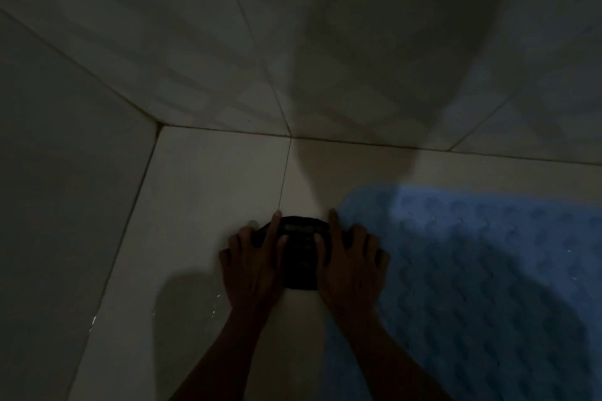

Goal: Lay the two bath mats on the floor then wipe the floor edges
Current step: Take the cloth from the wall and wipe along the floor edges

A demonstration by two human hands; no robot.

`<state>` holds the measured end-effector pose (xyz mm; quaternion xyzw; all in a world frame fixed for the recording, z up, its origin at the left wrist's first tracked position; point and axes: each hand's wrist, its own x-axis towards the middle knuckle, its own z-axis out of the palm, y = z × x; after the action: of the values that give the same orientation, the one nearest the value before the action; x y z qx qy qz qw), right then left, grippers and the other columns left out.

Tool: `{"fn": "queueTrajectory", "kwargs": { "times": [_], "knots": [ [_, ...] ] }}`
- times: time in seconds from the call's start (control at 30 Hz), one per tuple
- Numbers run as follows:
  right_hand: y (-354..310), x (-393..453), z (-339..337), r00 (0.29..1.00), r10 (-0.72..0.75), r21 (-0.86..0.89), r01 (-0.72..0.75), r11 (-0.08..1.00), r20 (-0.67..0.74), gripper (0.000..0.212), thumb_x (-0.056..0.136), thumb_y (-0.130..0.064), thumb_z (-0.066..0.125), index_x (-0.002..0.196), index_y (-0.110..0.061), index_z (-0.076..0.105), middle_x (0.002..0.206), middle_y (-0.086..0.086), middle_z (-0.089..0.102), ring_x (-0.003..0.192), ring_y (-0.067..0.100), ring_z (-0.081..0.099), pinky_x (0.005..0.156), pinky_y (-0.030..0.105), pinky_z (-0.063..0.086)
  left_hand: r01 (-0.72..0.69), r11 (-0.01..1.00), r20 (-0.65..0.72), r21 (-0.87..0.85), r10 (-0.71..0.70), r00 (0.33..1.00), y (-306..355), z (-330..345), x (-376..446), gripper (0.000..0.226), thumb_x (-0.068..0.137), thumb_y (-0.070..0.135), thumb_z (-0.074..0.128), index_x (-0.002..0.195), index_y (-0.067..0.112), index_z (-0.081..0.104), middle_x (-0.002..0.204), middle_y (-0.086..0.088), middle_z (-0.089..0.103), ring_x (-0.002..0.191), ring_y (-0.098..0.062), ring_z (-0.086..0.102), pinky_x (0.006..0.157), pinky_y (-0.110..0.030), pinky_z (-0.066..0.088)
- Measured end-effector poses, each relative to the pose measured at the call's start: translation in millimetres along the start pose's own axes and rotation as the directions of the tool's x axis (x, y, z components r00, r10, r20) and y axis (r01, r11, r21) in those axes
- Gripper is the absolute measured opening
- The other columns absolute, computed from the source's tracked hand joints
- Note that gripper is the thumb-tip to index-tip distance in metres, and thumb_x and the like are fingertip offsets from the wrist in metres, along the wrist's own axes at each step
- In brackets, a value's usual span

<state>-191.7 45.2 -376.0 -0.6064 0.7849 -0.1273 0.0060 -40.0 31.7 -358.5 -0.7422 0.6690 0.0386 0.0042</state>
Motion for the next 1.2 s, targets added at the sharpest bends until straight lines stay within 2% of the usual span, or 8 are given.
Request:
{"fn": "queueTrajectory", "kwargs": {
  "times": [0.17,0.27,0.43,0.67,0.83,1.03,1.13,1.2],
  "knots": [
    [-5.3,22.5,4.7,1.0,-0.001,-0.005,0.001,1.0,0.012,0.048,0.096,-0.048,0.051,0.138,-0.027,0.059,0.106,0.017,0.064,0.093,0.037,0.061,0.076,0.045,0.047,-0.092,0.996,-0.022,0.013,0.092,0.996,0.9,0.2,32.4,0.057,0.101,0.056,0.022,0.145,0.035,0.051,0.111,-0.016,0.061,0.09,-0.033,0.054,0.072,-0.039,0.043],
    [-6.2,42.7,6.4,0.999,0.005,-0.008,-0.005,1.0,0.04,0.048,0.095,-0.047,0.048,0.136,-0.026,0.059,0.105,0.017,0.063,0.096,0.037,0.06,0.076,0.045,0.046,-0.166,0.986,-0.124,0.024,0.168,0.978,3.6,3.1,50.3,0.051,0.103,0.051,0.031,0.143,0.031,0.056,0.104,-0.017,0.062,0.086,-0.034,0.056,0.067,-0.037,0.04],
    [-1.4,69.8,11.8,0.994,-0.065,-0.1,0.056,0.993,-0.087,0.037,0.099,-0.042,0.055,0.13,-0.023,0.064,0.096,0.015,0.064,0.086,0.034,0.061,0.067,0.041,0.041,-0.2,0.979,-0.216,0.044,0.205,0.955,12.6,9.8,75.5,0.042,0.105,0.047,0.044,0.141,0.031,0.057,0.098,-0.014,0.061,0.083,-0.032,0.055,0.067,-0.039,0.038],
    [2.2,106.6,2.0,0.998,0.02,-0.127,-0.027,0.992,-0.057,0.042,0.096,-0.044,0.049,0.129,-0.02,0.059,0.102,0.013,0.062,0.089,0.034,0.057,0.066,0.039,0.04,-0.182,0.977,-0.162,-0.108,0.164,0.973,42.2,8.4,109.9,0.044,0.099,0.046,0.045,0.139,0.032,0.059,0.099,-0.013,0.06,0.091,-0.033,0.053,0.076,-0.043,0.041],
    [13.2,127.1,-3.5,0.998,0.039,-0.142,-0.045,0.989,-0.045,0.038,0.095,-0.047,0.044,0.122,-0.025,0.06,0.097,0.009,0.059,0.087,0.032,0.054,0.065,0.038,0.038,-0.226,0.971,-0.207,-0.077,0.206,0.956,56.8,9.2,125.4,0.047,0.098,0.049,0.039,0.135,0.033,0.062,0.095,-0.012,0.058,0.091,-0.033,0.048,0.075,-0.043,0.04],
    [43.5,146.3,-0.2,0.998,0.059,-0.087,-0.062,0.994,-0.036,0.032,0.093,-0.043,0.057,0.12,-0.029,0.063,0.099,0.01,0.057,0.088,0.034,0.053,0.065,0.039,0.043,-0.192,0.978,-0.115,-0.079,0.182,0.977,92.5,3.0,137.6,0.046,0.101,0.052,0.033,0.135,0.036,0.06,0.098,-0.013,0.059,0.095,-0.035,0.054,0.076,-0.043,0.043],
    [61.7,151.1,-2.1,0.998,0.059,-0.08,-0.06,0.995,-0.023,0.036,0.095,-0.046,0.044,0.122,-0.034,0.063,0.104,0.008,0.057,0.09,0.034,0.053,0.067,0.039,0.043,-0.182,0.977,-0.104,-0.114,0.17,0.98,110.7,1.6,135.5,0.05,0.1,0.053,0.028,0.132,0.036,0.062,0.096,-0.014,0.06,0.093,-0.035,0.056,0.074,-0.044,0.044],
    [74.8,151.4,-1.7,0.998,0.055,-0.077,-0.058,0.995,-0.032,0.042,0.094,-0.048,0.038,0.122,-0.033,0.065,0.101,0.008,0.057,0.088,0.034,0.052,0.065,0.038,0.042,-0.166,0.979,-0.085,-0.117,0.157,0.984,123.3,-3.1,132.0,0.053,0.1,0.054,0.024,0.136,0.037,0.059,0.101,-0.014,0.06,0.099,-0.035,0.055,0.078,-0.044,0.042]
  ]
}}
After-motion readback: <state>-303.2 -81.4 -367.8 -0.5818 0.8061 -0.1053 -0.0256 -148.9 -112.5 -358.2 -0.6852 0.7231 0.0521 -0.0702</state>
